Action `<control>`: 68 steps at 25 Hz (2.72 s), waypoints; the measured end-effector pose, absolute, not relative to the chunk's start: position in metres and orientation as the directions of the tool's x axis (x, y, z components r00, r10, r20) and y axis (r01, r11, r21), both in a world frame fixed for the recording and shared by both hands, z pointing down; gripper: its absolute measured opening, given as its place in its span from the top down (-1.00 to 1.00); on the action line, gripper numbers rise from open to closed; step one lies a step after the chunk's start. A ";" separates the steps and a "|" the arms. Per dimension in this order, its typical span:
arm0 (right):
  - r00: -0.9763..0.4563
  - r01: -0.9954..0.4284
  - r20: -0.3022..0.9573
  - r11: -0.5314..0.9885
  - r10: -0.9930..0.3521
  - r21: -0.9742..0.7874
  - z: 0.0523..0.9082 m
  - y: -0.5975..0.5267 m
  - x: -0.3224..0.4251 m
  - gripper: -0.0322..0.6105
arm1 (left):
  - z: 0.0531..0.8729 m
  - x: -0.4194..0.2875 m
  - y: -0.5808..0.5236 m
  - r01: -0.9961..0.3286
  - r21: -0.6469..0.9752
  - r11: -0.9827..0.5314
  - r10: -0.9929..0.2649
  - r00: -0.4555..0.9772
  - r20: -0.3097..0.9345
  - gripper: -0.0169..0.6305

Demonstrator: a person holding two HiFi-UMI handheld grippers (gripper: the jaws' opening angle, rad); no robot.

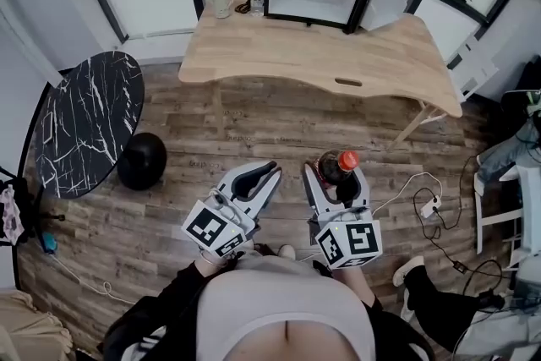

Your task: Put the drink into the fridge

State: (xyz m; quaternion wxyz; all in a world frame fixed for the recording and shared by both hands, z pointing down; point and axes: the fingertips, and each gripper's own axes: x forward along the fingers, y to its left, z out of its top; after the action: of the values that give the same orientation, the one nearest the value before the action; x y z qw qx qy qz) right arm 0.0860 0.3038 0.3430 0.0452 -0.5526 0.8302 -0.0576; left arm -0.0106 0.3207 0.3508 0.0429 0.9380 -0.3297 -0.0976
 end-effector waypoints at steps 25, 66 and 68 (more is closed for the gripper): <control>-0.315 -0.938 0.027 0.307 -0.949 -0.159 0.366 0.293 0.020 -0.12 | 0.363 -0.074 0.300 -0.543 0.149 -0.826 -0.561 0.815 -0.144 0.80; -0.501 -0.861 0.015 0.497 -0.865 -0.104 0.352 -0.007 0.074 -0.12 | 0.357 -0.002 0.010 -0.663 0.137 -0.736 -0.677 0.718 -0.162 0.80; -0.514 -0.854 0.021 0.509 -0.857 -0.109 0.355 -0.015 0.074 -0.12 | 0.359 -0.002 0.005 -0.670 0.143 -0.728 -0.685 0.711 -0.158 0.80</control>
State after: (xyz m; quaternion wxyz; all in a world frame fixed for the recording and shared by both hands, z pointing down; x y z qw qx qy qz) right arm 0.0740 -0.0146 0.3550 0.0179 -0.4926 0.8685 -0.0528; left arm -0.0020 0.0050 0.3592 0.0377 0.9242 -0.3666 -0.1003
